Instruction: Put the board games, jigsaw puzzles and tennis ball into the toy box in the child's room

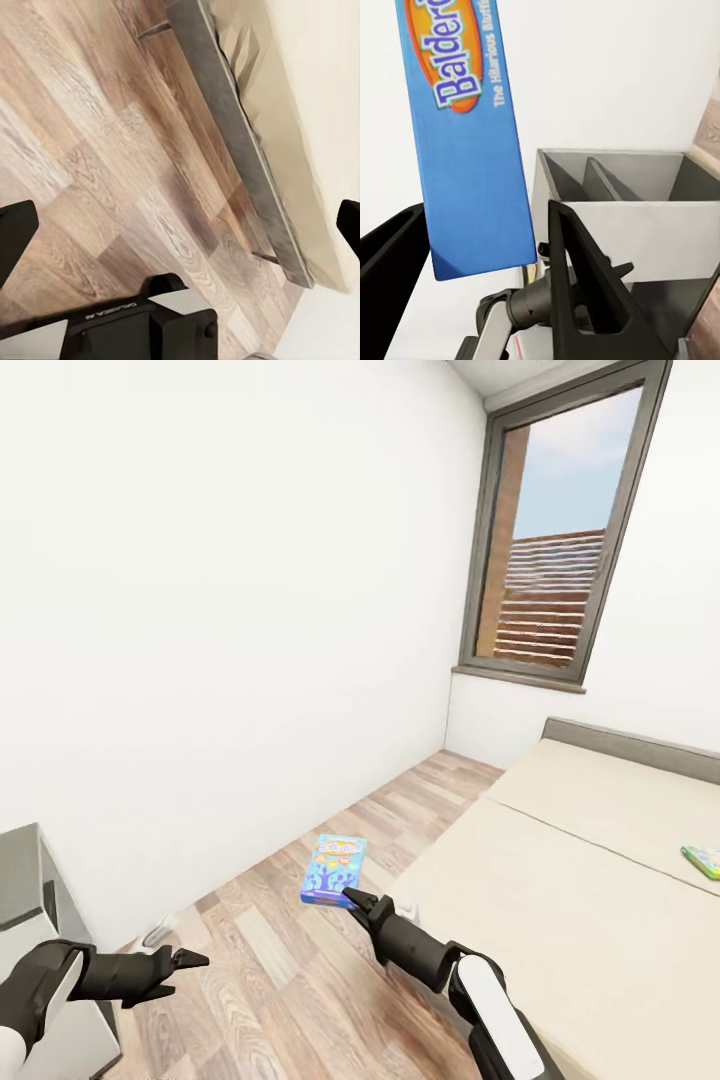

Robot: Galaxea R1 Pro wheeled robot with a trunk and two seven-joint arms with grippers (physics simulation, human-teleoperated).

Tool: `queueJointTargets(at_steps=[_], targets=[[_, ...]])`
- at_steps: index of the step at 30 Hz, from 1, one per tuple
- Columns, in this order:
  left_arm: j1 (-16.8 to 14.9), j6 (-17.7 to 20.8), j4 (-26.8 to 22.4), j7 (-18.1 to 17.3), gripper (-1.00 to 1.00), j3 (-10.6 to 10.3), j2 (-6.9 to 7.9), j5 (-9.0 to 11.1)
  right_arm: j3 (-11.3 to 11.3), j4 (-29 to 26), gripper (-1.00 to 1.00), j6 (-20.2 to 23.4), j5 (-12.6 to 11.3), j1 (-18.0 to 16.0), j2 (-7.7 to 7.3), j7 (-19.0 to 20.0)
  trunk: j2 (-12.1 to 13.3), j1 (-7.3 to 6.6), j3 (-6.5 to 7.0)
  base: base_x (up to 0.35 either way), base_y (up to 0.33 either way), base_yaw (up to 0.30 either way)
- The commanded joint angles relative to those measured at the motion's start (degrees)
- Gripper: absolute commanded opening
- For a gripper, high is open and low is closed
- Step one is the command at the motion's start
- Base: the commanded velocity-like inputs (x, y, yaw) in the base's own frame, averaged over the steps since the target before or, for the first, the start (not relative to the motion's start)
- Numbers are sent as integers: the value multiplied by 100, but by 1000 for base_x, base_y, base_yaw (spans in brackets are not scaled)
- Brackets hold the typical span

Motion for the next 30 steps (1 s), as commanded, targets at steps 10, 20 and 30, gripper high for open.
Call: queueJointTargets(at_steps=[10, 20, 30], targets=[[-5, 38, -2, -22, 100, 23, -4, -63, -5, -8, -100, 17, 5, -3, 0, 19, 398, -220, 178, 0, 0, 25], [-5, 38, -2, 98, 100, 22, -12, -54, 1, -1, -100, 19, 13, -3, 0, 19, 800, -440, 358, 0, 0, 0], [-5, 38, -2, 107, 100, 20, -13, -52, -5, -42, -100, 13, 7, -3, 0, 19, 1201, -659, 540, 0, 0, 18]])
